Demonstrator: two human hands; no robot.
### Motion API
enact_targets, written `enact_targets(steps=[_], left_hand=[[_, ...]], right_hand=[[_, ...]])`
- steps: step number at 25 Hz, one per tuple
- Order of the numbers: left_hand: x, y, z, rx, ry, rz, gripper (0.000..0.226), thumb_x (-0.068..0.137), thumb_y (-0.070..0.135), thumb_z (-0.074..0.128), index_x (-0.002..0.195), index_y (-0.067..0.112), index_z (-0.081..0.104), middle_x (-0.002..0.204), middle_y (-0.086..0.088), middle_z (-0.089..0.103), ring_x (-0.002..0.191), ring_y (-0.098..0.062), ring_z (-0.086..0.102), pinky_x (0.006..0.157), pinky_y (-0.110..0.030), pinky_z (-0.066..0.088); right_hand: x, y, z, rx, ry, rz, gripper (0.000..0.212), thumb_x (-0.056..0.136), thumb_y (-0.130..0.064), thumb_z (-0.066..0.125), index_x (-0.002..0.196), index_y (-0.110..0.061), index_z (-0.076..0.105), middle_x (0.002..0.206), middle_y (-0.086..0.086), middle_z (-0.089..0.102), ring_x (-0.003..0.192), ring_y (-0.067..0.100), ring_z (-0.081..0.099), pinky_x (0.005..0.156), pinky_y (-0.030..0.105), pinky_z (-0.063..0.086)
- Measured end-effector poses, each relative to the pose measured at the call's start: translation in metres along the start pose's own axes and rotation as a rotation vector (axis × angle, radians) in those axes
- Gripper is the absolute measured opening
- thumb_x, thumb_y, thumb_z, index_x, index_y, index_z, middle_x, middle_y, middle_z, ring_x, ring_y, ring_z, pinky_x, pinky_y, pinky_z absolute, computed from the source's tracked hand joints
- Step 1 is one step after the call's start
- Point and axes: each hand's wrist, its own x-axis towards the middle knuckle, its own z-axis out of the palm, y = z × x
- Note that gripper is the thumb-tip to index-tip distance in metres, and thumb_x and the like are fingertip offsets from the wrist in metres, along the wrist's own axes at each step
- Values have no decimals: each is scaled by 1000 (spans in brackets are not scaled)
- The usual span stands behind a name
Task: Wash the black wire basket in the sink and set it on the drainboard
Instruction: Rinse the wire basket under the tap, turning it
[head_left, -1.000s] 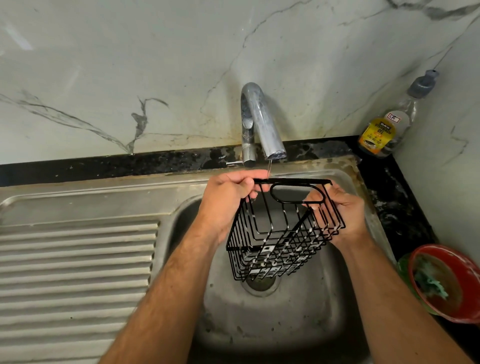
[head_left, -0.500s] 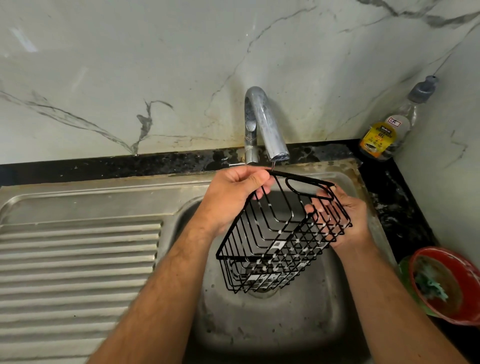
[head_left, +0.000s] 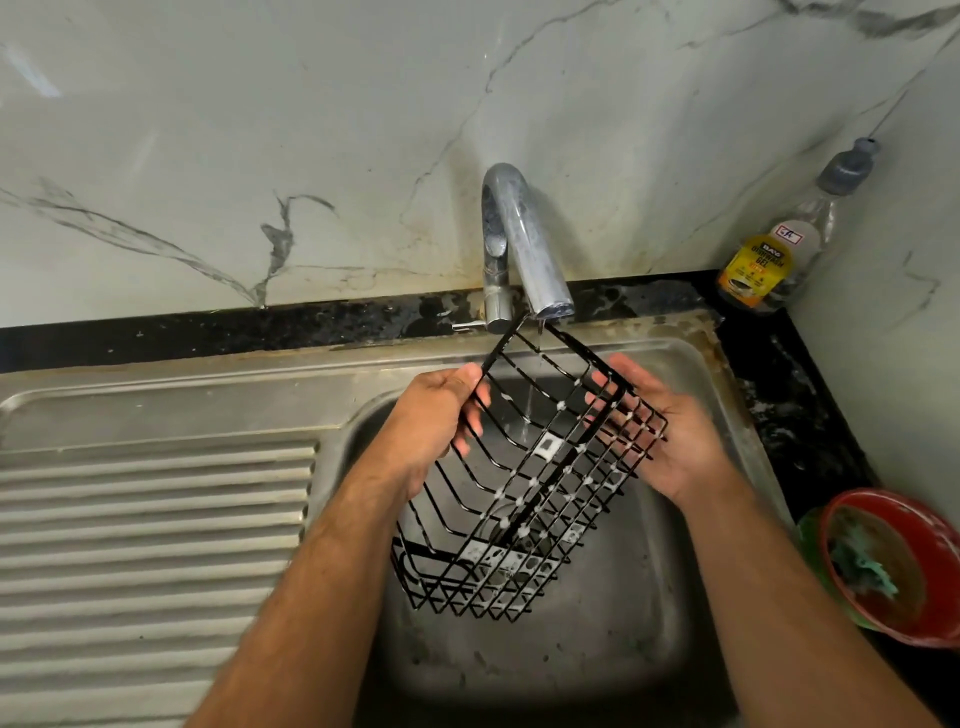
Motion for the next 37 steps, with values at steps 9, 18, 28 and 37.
enact_targets(steps=[9,18,28,37], left_hand=[[-2,10,-4,-51,33,19,43,110,31,43,74,13,60,57,-2,53,37,-4,46,38,-15,36],[-5,6,-11,-67,86,-16,44,109,37,43,73,18,60,53,4,52,38,-6,42,39,-15,34],[-10,7,-4,-215,212,-144,41,109,36,43,75,19,59,57,6,46,43,-7,35,33,-16,22],[-17,2,2,-325,270,-201,39,109,36,43,76,20,59,58,8,49,44,-5,37,34,-17,23]], right_hand=[[-3,-17,19,-172,-26,-99,28,103,-16,44,116,-11,69,120,13,71,118,31,65,108,45,46],[-4,-18,33,-254,12,-90,29,102,-17,46,113,-13,73,119,7,73,117,28,66,110,45,45],[-24,-11,76,-898,348,-543,39,109,-35,34,132,-24,65,117,-14,64,102,3,61,92,27,47],[-21,-9,92,-1160,251,-723,48,110,-38,27,150,-18,42,157,2,40,151,24,24,125,46,19]])
